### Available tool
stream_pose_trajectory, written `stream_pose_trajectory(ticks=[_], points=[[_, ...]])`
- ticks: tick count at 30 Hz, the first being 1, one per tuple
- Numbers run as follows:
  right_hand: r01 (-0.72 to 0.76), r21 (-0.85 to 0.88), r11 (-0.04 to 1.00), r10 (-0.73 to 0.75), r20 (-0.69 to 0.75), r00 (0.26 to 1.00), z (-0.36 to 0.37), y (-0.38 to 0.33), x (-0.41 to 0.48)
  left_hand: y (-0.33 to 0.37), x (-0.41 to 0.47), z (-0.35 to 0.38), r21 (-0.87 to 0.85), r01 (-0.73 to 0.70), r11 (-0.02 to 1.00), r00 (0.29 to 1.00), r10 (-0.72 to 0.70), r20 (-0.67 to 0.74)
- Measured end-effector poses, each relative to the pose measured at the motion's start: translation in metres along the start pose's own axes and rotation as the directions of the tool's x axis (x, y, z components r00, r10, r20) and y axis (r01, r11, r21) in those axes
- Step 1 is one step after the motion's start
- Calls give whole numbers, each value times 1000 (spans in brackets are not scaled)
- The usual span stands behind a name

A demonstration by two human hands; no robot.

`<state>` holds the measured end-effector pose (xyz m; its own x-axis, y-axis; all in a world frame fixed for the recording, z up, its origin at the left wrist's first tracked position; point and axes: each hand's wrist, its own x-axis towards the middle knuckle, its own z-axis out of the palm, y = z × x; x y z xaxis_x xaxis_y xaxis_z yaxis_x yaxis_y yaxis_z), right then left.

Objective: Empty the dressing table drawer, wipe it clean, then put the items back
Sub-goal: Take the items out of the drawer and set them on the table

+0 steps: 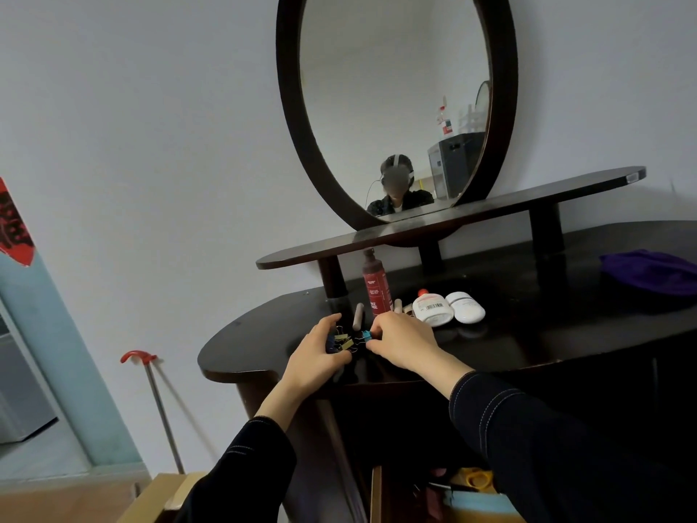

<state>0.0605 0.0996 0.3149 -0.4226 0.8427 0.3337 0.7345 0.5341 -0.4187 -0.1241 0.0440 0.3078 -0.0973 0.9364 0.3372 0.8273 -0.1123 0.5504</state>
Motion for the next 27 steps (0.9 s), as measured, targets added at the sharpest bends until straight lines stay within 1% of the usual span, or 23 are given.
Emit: stream_pose_trajectory(ticks=[2, 4, 6, 8, 10, 12, 14, 15, 17, 18, 19, 20, 21, 22, 23, 24, 25, 26, 27], points=[[-8, 28, 1000, 8, 1, 1000, -1, 1, -2, 2, -4, 1, -21, 5, 1000, 999, -6, -38], [-27, 91, 995, 27, -4, 1000, -4, 3, -6, 4, -12, 3, -10, 10, 1000, 993, -11, -118], [-41, 225, 973, 44, -10, 999, -10, 8, -13, 5, -24, 7, 28, -2, 1000, 973, 8, -231], [-42, 382, 923, 48, -5, 999, -18, 12, -28, 6, -39, 13, 83, -38, 996, 936, 64, -345], [-9, 462, 887, 23, -24, 999, -26, 17, -48, 8, -54, 22, 85, -49, 995, 894, 81, -440], [62, 435, 898, -26, -89, 996, -29, 25, -70, 11, -75, 36, 77, -64, 995, 849, 94, -520], [185, 355, 917, -106, -230, 967, -27, 37, -97, 16, -100, 57, 113, -110, 988, 820, 154, -552], [273, 299, 914, -167, -336, 927, -24, 45, -111, 19, -114, 70, 117, -146, 982, 822, 186, -538], [417, 99, 903, -309, -525, 793, -15, 66, -142, 23, -140, 100, 92, -245, 965, 833, 258, -489], [438, -18, 899, -369, -571, 734, -7, 80, -156, 25, -149, 115, 62, -291, 955, 847, 287, -448], [434, -110, 894, -413, -579, 703, 3, 95, -170, 27, -156, 131, 18, -305, 952, 880, 289, -376], [414, -158, 896, -428, -556, 713, 12, 110, -182, 29, -160, 146, -37, -279, 960, 928, 259, -269], [387, -174, 906, -419, -507, 753, 22, 126, -193, 30, -161, 162, -86, -221, 971, 968, 208, -139], [340, -173, 924, -382, -432, 817, 31, 142, -203, 32, -160, 180, -108, -154, 982, 988, 154, -7], [272, -156, 950, -310, -341, 887, 40, 155, -211, 33, -158, 198, -100, -96, 990, 988, 107, 110], [173, -114, 978, -197, -247, 949, 48, 168, -217, 33, -154, 215, -77, -50, 996, 977, 65, 204], [54, -52, 997, -62, -159, 985, 56, 180, -223, 33, -150, 232, -55, -11, 998, 962, 26, 273], [-68, -4, 998, 67, -79, 995, 64, 193, -228, 32, -148, 248, -52, 30, 998, 946, -12, 324], [-174, 18, 985, 174, -16, 985, 72, 205, -233, 30, -147, 262, -67, 76, 995, 931, -47, 363]])
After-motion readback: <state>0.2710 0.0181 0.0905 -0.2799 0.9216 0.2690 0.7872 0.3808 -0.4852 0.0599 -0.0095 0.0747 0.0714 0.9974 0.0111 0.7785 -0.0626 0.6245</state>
